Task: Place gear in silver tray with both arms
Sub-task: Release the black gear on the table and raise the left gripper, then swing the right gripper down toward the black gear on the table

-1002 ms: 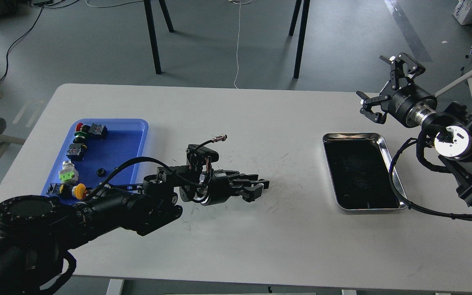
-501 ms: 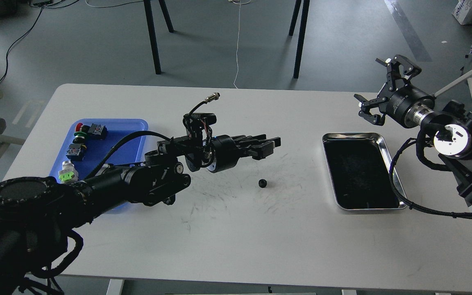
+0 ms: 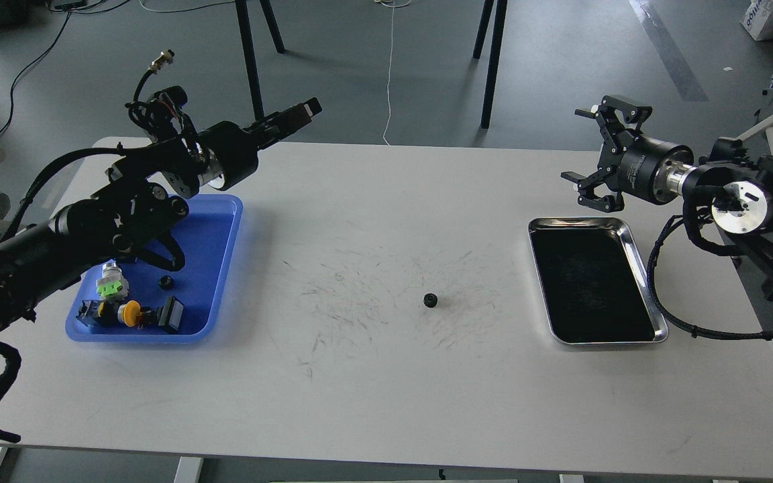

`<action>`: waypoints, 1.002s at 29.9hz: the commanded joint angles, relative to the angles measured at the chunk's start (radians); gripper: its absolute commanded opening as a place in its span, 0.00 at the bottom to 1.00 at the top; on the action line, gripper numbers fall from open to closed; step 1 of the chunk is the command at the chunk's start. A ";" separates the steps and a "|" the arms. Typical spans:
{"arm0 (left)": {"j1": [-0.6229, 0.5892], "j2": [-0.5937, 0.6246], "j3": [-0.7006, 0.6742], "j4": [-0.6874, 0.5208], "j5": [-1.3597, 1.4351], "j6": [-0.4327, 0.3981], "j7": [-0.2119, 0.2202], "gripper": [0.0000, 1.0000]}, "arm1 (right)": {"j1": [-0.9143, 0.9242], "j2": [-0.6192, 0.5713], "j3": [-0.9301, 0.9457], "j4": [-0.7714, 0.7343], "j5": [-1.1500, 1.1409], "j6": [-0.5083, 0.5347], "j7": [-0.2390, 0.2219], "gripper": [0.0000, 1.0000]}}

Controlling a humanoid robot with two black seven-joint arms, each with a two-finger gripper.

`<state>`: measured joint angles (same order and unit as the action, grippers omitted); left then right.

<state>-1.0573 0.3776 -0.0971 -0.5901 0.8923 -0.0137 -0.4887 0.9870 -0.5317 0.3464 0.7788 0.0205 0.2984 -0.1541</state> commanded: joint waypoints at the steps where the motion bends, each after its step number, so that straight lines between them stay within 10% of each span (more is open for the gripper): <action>1: 0.007 0.050 -0.001 0.027 -0.091 0.001 0.000 0.80 | 0.055 0.006 -0.069 -0.001 -0.001 -0.004 0.005 0.99; 5: 0.016 0.064 -0.006 0.062 -0.208 0.006 0.000 0.98 | 0.107 0.012 -0.115 -0.001 -0.026 -0.008 0.010 0.99; 13: 0.048 0.093 -0.007 0.151 -0.320 -0.009 0.000 0.99 | 0.242 0.018 -0.228 0.004 -0.192 -0.008 0.011 0.98; 30: 0.065 0.083 -0.073 0.311 -0.644 -0.331 0.000 0.99 | 0.392 0.182 -0.380 0.017 -0.626 -0.038 0.016 0.96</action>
<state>-0.9976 0.4626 -0.1604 -0.2829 0.3003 -0.3234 -0.4887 1.3658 -0.3894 -0.0242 0.7944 -0.5195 0.2537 -0.1425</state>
